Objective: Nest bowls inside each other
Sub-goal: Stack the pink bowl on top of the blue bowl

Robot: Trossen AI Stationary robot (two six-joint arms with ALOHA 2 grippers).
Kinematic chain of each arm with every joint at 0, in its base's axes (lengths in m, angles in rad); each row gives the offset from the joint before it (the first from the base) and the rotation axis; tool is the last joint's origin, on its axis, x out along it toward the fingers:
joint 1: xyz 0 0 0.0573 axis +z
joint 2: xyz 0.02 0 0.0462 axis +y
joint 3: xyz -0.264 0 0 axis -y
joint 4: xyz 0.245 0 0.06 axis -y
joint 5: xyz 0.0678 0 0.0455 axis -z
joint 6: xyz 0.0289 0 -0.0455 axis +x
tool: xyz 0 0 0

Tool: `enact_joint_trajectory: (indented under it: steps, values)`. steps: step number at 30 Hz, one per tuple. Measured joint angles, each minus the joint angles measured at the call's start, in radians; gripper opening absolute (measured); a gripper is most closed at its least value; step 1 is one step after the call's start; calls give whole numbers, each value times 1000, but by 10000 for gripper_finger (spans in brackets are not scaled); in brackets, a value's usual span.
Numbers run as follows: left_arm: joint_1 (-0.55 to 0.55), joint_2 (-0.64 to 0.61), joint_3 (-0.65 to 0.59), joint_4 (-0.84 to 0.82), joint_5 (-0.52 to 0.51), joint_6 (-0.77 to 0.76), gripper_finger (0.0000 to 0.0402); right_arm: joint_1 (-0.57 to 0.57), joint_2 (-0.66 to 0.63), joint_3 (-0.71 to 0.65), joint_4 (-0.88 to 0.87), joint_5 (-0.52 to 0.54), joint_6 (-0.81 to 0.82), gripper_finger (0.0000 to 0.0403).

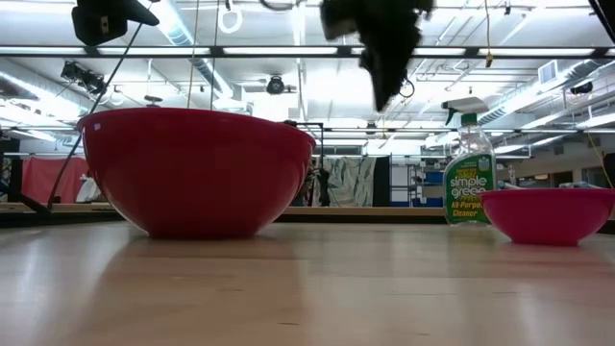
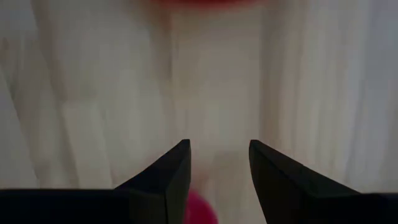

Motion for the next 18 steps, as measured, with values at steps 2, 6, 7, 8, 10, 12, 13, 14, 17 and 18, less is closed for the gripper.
enact_joint_trajectory:
  steps: [2, 6, 7, 8, 10, 12, 13, 14, 17, 18]
  values:
    - [0, 0, 0, 0, 0, 4, 126, 0, -3, -46, -22, -35, -17, 169]
    - [0, 0, 0, 0, 0, 4, 126, 7, -3, -147, -43, -94, -41, 169]
    - [0, 0, 0, 0, 0, 2, 126, 11, -3, -170, -43, -98, -48, 169]
    - [0, 0, 0, 0, 0, 0, 126, 15, -3, -194, -44, -99, -54, 169]
    - [0, 0, 0, 0, 0, -1, 126, 21, -3, -240, -48, -99, -63, 169]
    - [0, 0, 0, 0, 0, -4, 126, 23, -3, -284, -53, -97, -61, 169]
    - [0, 0, 0, 0, 0, -4, 126, 24, -3, -303, -61, -89, -60, 169]
    - [0, 0, 0, 0, 0, -4, 126, 24, -3, -322, -66, -77, -56, 169]
    - [0, 0, 0, 0, 0, -8, 126, 23, -15, -380, -67, -36, -43, 169]
    - [0, 0, 0, 0, 0, -10, 126, 23, -26, -400, -58, -27, -39, 170]
